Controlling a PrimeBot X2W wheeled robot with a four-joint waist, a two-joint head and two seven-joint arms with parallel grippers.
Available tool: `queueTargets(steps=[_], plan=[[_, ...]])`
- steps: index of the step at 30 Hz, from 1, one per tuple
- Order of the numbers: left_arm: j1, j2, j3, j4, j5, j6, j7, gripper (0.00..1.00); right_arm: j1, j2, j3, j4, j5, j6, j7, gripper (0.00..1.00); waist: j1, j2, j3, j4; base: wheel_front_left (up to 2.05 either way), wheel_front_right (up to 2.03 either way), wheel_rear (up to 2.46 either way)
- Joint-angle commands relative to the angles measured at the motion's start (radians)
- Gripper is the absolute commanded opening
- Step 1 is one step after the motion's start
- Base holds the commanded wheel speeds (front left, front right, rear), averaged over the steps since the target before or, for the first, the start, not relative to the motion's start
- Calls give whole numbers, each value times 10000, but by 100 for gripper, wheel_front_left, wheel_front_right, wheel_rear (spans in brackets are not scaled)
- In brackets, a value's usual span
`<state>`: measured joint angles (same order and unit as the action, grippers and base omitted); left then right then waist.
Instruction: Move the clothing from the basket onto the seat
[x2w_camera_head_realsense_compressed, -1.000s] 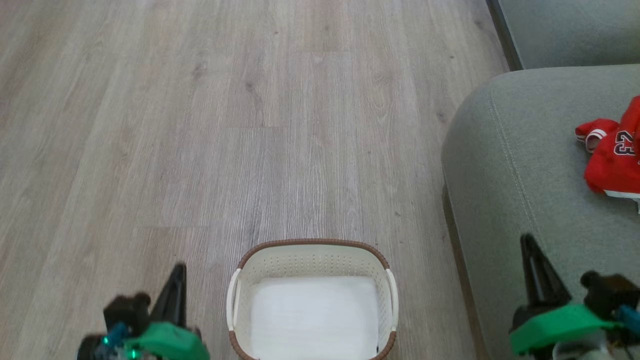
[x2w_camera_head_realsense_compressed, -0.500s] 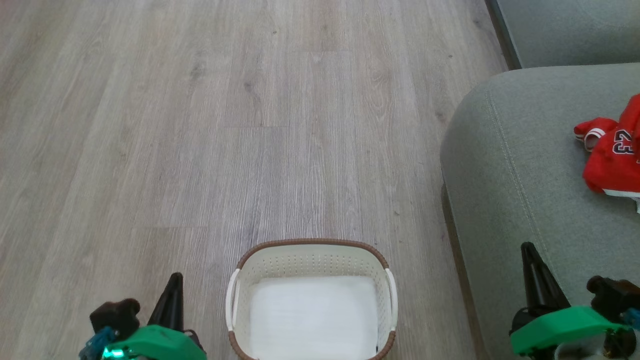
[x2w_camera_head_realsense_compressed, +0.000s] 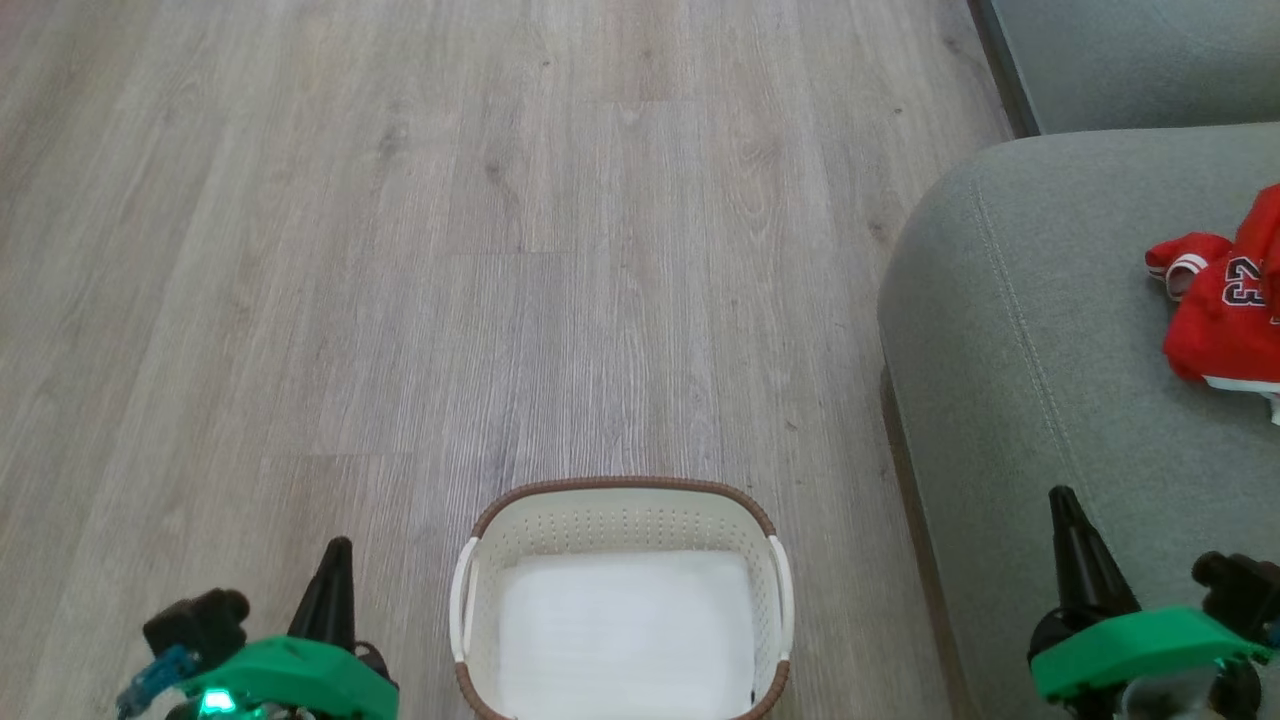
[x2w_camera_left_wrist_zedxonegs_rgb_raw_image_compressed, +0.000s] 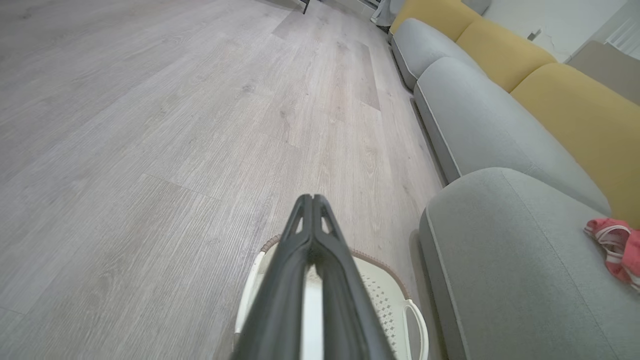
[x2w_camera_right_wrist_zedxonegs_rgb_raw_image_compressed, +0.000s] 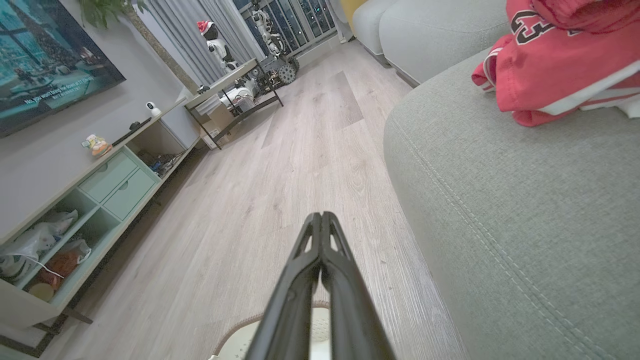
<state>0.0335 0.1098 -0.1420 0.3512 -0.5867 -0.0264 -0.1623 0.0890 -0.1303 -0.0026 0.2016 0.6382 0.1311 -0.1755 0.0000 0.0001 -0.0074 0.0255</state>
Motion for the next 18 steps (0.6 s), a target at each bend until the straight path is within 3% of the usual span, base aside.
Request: queueTargets(steps=[1, 18], plan=[[-549, -6, 296, -384, -271, -61, 56, 0, -581, -37, -90, -260, 263, -1, 90, 0, 0, -1, 1, -3, 0, 0, 0], [-696, -106, 682, -499, -1964, -228, 516, 0, -814, 78, -226, -144, 1901, -1, 536, 0, 0, -1, 19, -46, 0, 0, 0]])
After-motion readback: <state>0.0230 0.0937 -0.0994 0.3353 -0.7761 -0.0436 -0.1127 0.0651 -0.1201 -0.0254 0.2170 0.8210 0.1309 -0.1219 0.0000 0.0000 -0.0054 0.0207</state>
